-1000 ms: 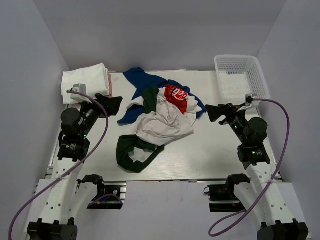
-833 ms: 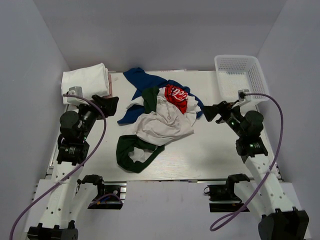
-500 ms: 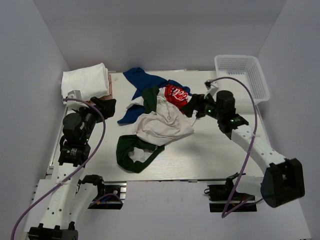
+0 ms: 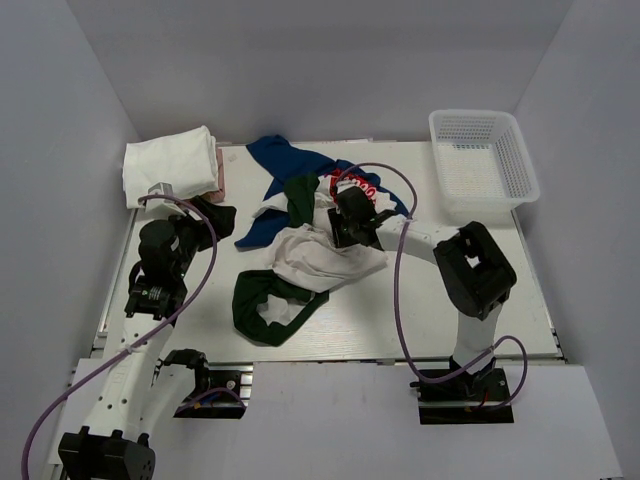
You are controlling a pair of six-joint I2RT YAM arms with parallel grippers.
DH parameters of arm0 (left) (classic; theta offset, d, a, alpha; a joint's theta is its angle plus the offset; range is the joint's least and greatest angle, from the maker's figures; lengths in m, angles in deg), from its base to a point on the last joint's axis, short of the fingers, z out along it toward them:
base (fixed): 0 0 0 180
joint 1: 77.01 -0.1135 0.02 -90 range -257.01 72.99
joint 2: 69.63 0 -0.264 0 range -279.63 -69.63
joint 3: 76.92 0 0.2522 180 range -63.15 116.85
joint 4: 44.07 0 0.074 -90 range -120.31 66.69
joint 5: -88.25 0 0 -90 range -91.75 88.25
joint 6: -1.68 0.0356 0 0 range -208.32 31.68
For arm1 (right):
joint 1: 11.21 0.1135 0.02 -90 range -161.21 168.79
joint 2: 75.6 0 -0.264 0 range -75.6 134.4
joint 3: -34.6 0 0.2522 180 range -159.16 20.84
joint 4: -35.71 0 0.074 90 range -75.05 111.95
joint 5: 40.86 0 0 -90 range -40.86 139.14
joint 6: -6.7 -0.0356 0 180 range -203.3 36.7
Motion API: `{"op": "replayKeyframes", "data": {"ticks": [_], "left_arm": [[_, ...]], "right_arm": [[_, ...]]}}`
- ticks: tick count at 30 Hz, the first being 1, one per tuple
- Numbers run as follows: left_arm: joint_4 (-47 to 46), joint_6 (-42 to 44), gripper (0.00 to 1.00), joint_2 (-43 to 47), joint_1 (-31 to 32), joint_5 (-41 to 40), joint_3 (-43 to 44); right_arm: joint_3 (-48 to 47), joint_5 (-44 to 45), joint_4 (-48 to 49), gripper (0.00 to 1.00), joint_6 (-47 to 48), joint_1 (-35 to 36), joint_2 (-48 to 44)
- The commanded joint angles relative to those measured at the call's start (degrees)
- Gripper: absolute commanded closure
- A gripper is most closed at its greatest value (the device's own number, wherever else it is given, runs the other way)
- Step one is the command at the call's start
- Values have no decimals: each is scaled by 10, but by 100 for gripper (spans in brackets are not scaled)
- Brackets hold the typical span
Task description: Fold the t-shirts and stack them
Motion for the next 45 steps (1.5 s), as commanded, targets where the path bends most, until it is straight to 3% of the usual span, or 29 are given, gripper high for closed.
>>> {"op": "replayKeyframes", "data": {"ticks": [1, 2, 5, 11, 15, 23, 28, 30, 36, 41, 45], "left_arm": [[-1, 1, 0, 6, 2, -17, -3], [0, 1, 0, 6, 2, -17, -3], [0, 1, 0, 0, 2, -18, -3], [-6, 6, 0, 0, 2, -12, -3], [-6, 6, 0, -5, 2, -12, -3], [6, 6, 0, -5, 2, -18, -3], [13, 6, 0, -10, 2, -36, 2], [13, 6, 0, -17, 2, -41, 8], [13, 6, 0, -34, 2, -41, 13], [-2, 1, 0, -53, 2, -27, 13], [7, 1, 0, -59, 2, -20, 19]], "right_arm": [[-47, 81, -24, 90, 1, 12, -19], [-46, 108, -24, 100, -5, 13, -28], [-35, 149, 4, 100, -9, 12, -101], [-47, 134, 46, 100, 53, 4, -265], [-109, 167, 79, 100, 94, -18, -303], [-388, 182, 6, 100, 143, -96, -210], [-605, 203, 0, 100, 183, -161, -114], [-629, 205, 33, 100, 196, -178, -91], [-631, 143, 117, 100, 193, -219, -95], [-624, -65, 103, 100, 165, -222, -96], [-604, -137, 79, 100, 103, -221, -102]]}}
